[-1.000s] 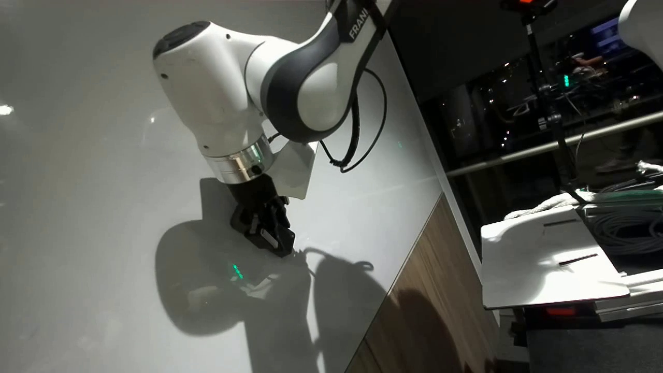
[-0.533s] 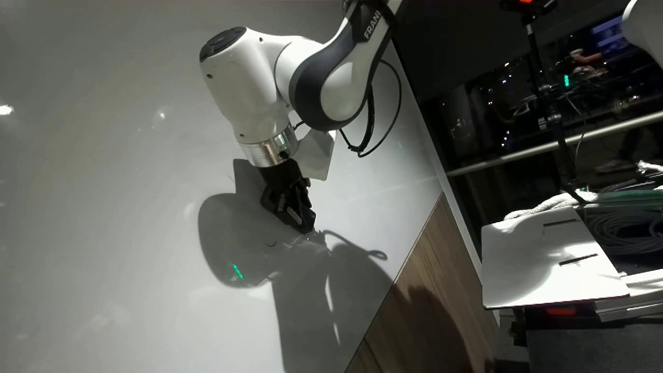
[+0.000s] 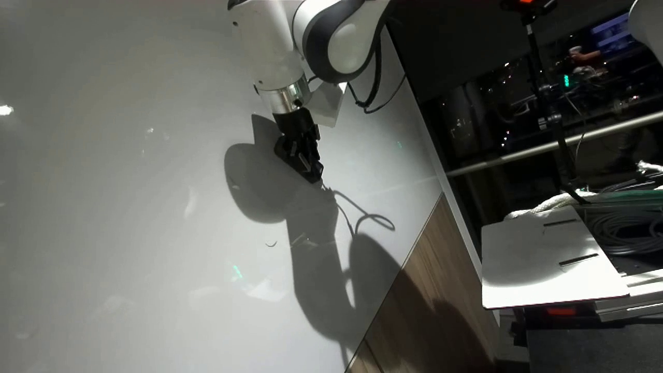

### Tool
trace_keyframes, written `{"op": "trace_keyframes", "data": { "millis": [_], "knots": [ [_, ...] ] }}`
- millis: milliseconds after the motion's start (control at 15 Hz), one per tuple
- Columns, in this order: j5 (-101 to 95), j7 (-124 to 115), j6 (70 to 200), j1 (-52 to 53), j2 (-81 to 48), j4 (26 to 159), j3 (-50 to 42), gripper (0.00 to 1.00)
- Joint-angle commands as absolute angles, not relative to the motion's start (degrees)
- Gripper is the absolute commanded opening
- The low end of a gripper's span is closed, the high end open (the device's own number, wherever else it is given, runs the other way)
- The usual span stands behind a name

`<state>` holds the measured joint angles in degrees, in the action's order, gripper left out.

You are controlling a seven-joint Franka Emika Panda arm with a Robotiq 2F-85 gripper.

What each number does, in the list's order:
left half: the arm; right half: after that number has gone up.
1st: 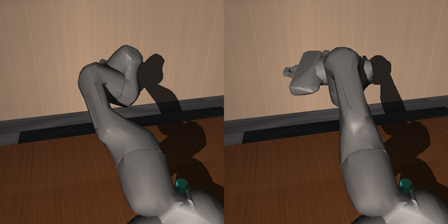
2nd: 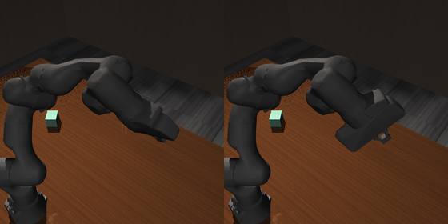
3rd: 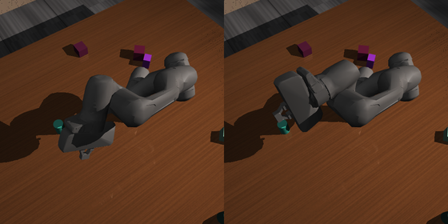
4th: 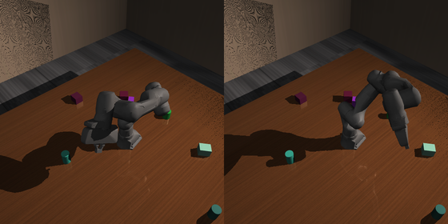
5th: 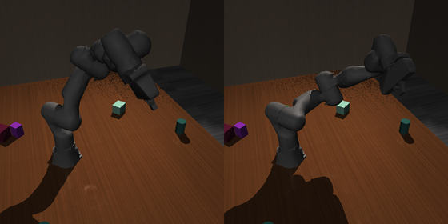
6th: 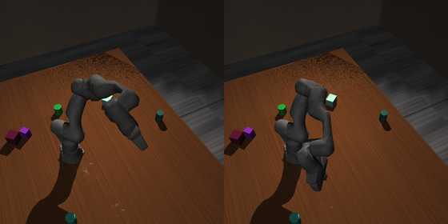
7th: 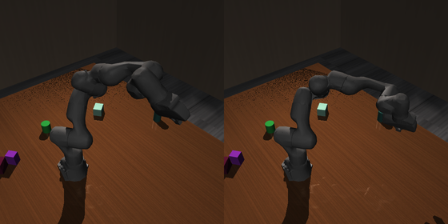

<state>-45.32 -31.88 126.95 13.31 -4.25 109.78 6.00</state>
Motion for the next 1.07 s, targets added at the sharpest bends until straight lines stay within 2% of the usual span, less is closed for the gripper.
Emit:
{"op": "trace_keyframes", "data": {
  "millis": [0, 667, 1000],
  "knots": [
    [-48.5, -27.6, 129.3, 8.7, -0.6, 107.9, 3.9, 0.28],
    [-44.8, -18.5, 130.3, -1.0, 4.9, 102.5, -0.6, 0.28],
    [-44.6, -24.6, 130.3, 1.9, 5.3, 108.1, 4.2, 0.28]
  ]
}}
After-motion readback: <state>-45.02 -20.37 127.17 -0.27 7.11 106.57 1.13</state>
